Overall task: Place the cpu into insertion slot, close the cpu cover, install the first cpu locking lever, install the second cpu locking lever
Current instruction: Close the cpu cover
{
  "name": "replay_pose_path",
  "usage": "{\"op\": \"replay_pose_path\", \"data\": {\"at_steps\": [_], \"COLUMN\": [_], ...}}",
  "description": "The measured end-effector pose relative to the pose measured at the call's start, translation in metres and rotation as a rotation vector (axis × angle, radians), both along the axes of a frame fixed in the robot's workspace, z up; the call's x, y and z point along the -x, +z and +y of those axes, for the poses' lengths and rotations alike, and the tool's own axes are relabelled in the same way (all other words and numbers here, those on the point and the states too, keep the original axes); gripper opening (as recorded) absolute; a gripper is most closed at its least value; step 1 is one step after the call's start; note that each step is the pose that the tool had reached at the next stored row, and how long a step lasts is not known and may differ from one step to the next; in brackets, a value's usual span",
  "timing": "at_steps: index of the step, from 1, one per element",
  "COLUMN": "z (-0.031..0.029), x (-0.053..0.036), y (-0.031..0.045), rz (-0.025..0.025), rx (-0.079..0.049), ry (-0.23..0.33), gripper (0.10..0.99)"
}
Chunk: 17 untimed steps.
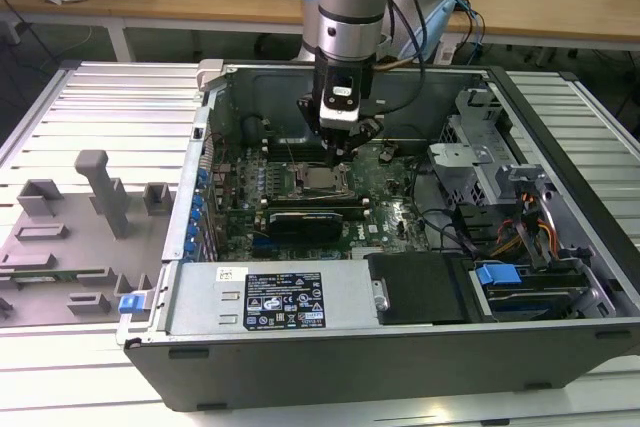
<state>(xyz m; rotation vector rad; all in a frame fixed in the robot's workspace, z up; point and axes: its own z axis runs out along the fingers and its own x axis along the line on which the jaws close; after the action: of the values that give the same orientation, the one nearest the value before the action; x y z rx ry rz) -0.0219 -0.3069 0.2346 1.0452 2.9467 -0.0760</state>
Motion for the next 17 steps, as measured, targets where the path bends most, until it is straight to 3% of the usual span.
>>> {"op": "replay_pose_path", "data": {"at_steps": [8, 11, 17], "z": [0.0000, 0.0000, 0.0000], "x": [0.0000, 0.0000, 0.0000], "y": [0.0000, -0.0002, -0.0007], "rz": [0.0000, -0.0001, -0.0005], "rx": [0.006, 0.009, 0.009], "ry": [0.192, 0.300, 0.425], "gripper": [0.106, 0.106, 0.106]}}
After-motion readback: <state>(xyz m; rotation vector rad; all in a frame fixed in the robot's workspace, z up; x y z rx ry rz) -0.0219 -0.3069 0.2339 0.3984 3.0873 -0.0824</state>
